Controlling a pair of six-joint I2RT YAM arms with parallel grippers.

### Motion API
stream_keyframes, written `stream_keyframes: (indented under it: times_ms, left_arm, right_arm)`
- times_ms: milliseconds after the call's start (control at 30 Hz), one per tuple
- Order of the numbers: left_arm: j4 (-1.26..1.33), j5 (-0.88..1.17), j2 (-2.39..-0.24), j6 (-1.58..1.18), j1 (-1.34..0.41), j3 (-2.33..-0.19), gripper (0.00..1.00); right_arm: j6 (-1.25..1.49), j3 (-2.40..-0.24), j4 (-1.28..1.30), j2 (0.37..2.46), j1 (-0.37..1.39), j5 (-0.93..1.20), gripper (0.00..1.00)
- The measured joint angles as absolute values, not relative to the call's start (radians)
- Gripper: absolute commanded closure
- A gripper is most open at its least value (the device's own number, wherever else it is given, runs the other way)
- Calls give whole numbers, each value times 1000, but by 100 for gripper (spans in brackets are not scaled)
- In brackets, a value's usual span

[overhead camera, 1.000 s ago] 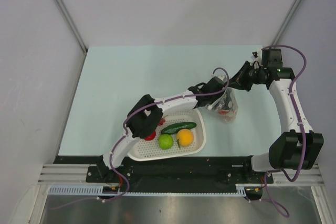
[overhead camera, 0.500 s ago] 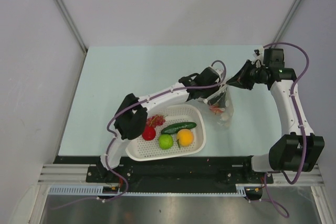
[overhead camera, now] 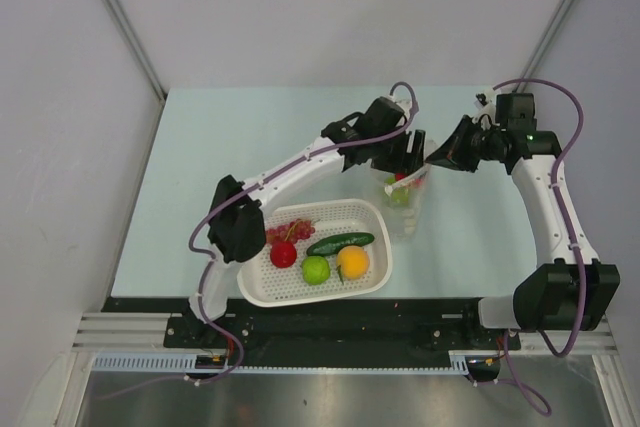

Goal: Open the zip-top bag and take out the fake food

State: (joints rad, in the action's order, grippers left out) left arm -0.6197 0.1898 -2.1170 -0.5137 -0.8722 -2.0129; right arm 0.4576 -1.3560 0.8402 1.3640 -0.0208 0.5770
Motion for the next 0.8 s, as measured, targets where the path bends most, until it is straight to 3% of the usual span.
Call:
stream_keyframes:
  times_ms: [167,333,533,800]
  left_arm:
    - [-639,198,-2230,-532,-857,-2220,100]
    - [-617,205,-2252,-555,-846,-2251,100]
    - [-600,205,-2165,-548,-834,-2163,100]
    - [-581,184,-1893,-463,-802,-1982,100]
  right_arm:
    - [464,-1356,839,1326,-9,584,100]
    - [464,-1356,841,1313,-18,580,100]
    - [442,-1356,839,1342,-60,555,100]
    - [414,-1356,824,1424,-93,527,100]
